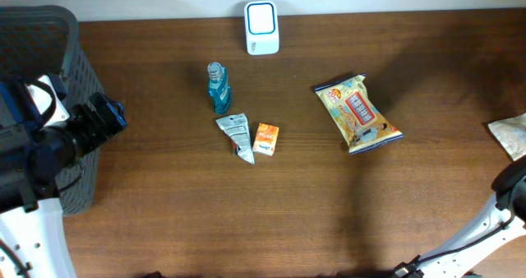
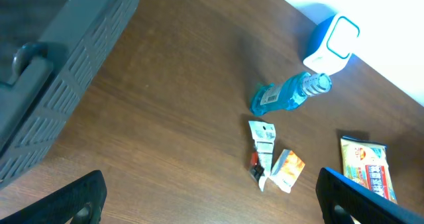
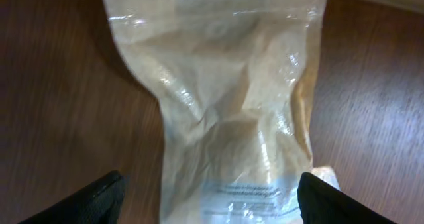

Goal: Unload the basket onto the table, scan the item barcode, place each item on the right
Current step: 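Carry the Pantree bag to the right table edge and release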

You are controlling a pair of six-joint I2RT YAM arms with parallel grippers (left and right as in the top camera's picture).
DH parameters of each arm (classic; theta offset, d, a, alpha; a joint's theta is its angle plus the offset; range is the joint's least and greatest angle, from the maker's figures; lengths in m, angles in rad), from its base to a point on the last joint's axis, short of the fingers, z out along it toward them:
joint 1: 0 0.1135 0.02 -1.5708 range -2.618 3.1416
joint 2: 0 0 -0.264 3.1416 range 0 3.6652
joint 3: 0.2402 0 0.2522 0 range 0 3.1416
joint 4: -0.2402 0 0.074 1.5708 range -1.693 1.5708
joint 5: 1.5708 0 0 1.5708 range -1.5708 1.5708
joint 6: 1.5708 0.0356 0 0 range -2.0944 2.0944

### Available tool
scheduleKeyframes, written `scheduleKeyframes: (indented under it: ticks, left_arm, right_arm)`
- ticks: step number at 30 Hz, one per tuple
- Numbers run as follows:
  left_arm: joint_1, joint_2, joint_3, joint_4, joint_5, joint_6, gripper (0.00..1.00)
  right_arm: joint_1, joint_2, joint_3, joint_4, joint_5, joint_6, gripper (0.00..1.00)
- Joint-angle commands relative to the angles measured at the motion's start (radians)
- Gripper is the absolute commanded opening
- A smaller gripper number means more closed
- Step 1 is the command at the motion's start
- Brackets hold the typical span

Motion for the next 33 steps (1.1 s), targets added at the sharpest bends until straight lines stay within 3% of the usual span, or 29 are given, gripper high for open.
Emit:
scheduleKeyframes:
  ticks: [1, 3, 5, 8, 9, 15, 23, 33]
  left_arm:
    - [0.005, 0.000, -0.002, -0.001, 0.008, -0.010, 0.99]
    - [0.005, 0.000, -0.002, -0.001, 0.008, -0.010, 0.99]
    - [0.005, 0.000, -0.002, -0.001, 0.008, -0.010, 0.99]
    - [0.005, 0.000, -0.002, -0.001, 0.008, -0.010, 0.99]
    - [0.005, 0.000, -0.002, -0.001, 0.008, -0.010, 0.99]
    - [0.005, 0.000, -0.002, -0.001, 0.008, -0.010, 0.99]
    - [0.005, 0.000, -0.002, -0.001, 0.008, -0.010, 0.99]
    - [0.005, 0.000, -0.002, -0.001, 0.008, -0.010, 0.99]
  right_arm:
    - [0.005, -0.076, 0.065, -0.056, -0.035, 0.000, 0.73]
    - [-0.002, -0.086, 0.066, -0.101, -0.016, 0.000, 0.66]
    - [-0.020, -0.084, 0.056, -0.173, 0.073, 0.000, 0.38]
    - [-0.060, -0.079, 0.008, -0.205, 0.098, 0.000, 0.10]
    - [-0.076, -0.075, -0.008, -0.208, 0.098, 0.000, 0.04]
    - [-0.144, -0.072, -0.136, -0.147, 0.102, 0.000, 0.04]
    - [-0.154, -0.072, -0.354, 0.070, 0.019, 0.000, 0.04]
    - [-0.080, -0.072, -0.385, 0.180, -0.054, 0.000, 0.04]
